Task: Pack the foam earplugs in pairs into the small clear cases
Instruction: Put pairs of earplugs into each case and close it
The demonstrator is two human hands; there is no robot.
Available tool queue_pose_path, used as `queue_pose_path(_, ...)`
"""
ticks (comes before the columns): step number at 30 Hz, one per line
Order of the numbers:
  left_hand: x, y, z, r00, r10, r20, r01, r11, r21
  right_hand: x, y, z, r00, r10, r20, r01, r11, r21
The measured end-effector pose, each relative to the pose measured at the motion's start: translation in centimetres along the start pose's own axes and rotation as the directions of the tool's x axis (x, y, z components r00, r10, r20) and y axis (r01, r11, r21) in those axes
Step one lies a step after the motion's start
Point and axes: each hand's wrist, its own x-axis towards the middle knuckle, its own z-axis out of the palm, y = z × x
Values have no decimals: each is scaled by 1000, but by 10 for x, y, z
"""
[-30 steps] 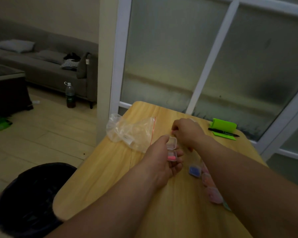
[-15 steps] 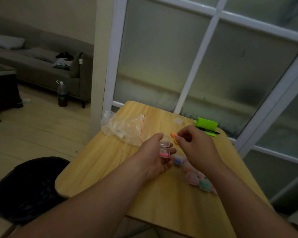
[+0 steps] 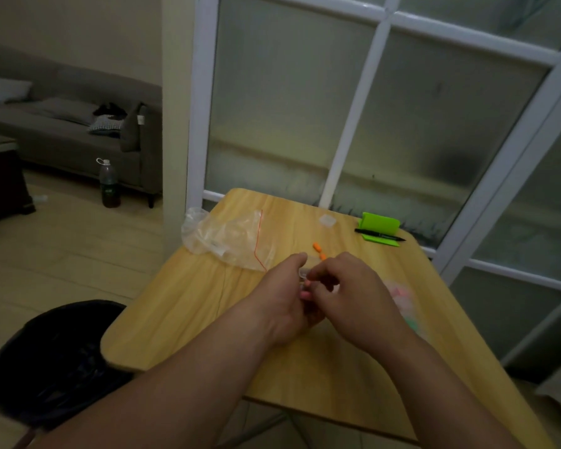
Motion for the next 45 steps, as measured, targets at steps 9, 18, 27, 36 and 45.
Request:
queue_pose_path(9,7,4,-8,1000,-15,13,14,998,60,10,9,-4,972,224,-70,-186,917,353)
queue_pose_path(18,10,12,-15,1000,10,15,-10,1000,-7,-4,-2,-5,999,33,42,-42,968,248)
queue_pose_path(27,4,6,-12,983,45,178,-57,996,63,-10,3,-6,997,70,25,-74,954,292)
queue_pose_path(36,5,8,-17,989,143,25,-145,982,120,-4,26,-27,976,204,-75,-171,933,316)
queue_pose_path(45,4,-4,-9,985,123,122,-151,955,255,-11,16,-22,995,-20,103,16,999,36)
